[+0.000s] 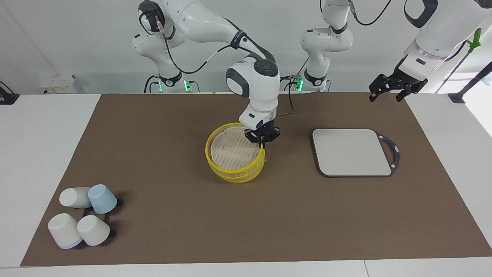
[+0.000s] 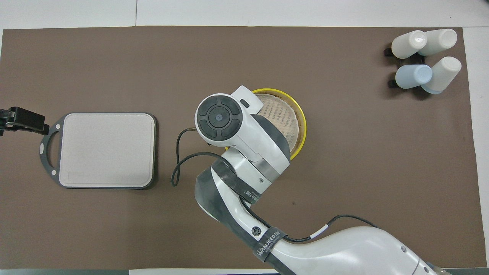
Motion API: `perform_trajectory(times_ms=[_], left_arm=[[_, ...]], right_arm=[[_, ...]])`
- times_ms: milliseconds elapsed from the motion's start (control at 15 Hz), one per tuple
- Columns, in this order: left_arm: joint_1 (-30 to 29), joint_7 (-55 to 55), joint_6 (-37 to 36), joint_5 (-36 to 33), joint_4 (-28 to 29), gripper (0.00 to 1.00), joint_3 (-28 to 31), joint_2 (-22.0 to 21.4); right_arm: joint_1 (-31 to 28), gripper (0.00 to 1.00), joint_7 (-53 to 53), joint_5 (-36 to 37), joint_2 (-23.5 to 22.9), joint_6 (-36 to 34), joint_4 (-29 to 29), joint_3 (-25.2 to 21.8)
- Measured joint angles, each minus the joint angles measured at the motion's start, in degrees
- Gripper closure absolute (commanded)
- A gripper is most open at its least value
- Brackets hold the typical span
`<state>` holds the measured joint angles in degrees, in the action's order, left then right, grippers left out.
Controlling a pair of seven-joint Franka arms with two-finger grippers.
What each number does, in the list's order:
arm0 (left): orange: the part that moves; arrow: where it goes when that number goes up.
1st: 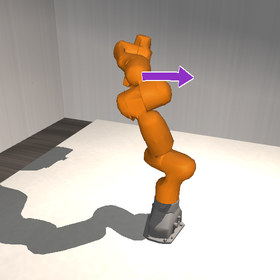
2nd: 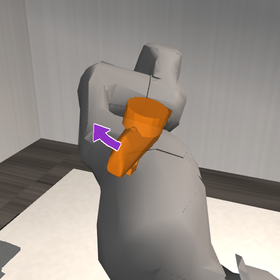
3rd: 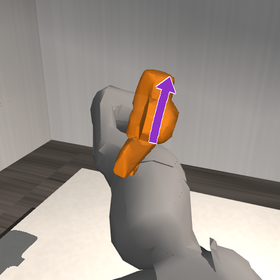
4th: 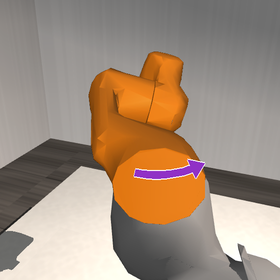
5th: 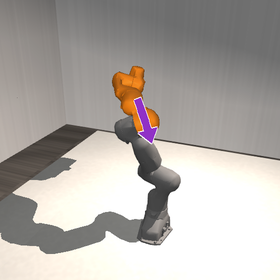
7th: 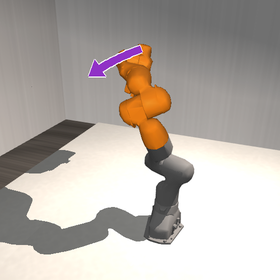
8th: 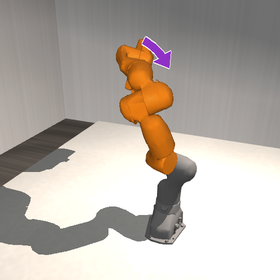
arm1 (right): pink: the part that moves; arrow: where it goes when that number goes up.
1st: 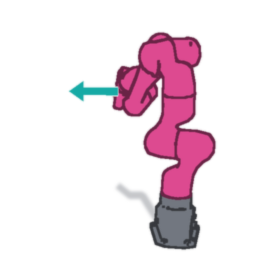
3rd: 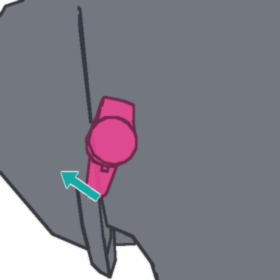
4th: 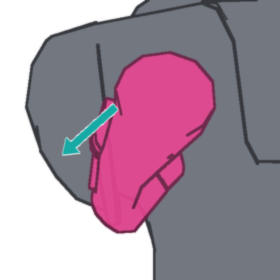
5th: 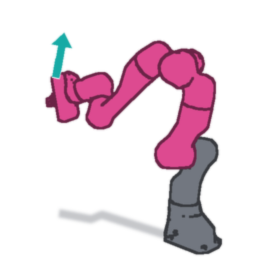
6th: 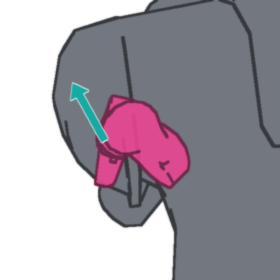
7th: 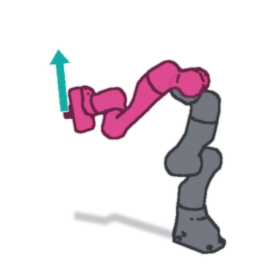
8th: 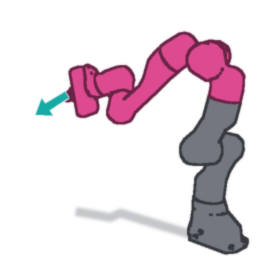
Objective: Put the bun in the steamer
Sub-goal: 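Lower the lid onto the steamer with the right gripper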
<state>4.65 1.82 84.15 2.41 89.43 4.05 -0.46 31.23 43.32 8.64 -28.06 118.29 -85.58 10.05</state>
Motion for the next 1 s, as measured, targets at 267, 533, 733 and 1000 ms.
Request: perform_trajectory(times_ms=[267,533,733,1000], left_arm=[[0.02,-0.06,0.00,0.01,-0.05,0.00,-0.02,0.00],[0.01,-0.06,0.01,0.01,-0.05,0.00,0.06,0.00],[0.01,-0.06,0.03,0.01,-0.05,0.00,0.01,0.00],[0.03,-0.06,0.24,-0.56,-0.05,0.00,-0.21,0.00]], right_arm=[[1.56,1.00,1.53,0.01,0.01,0.02,-0.30,0.11],[3.35,1.00,4.12,0.05,-0.13,1.00,-0.85,0.08],[3.13,1.00,4.14,0.34,-0.13,1.02,-0.96,-0.12],[3.12,1.00,4.14,1.15,-0.09,1.02,-1.63,-0.13]])
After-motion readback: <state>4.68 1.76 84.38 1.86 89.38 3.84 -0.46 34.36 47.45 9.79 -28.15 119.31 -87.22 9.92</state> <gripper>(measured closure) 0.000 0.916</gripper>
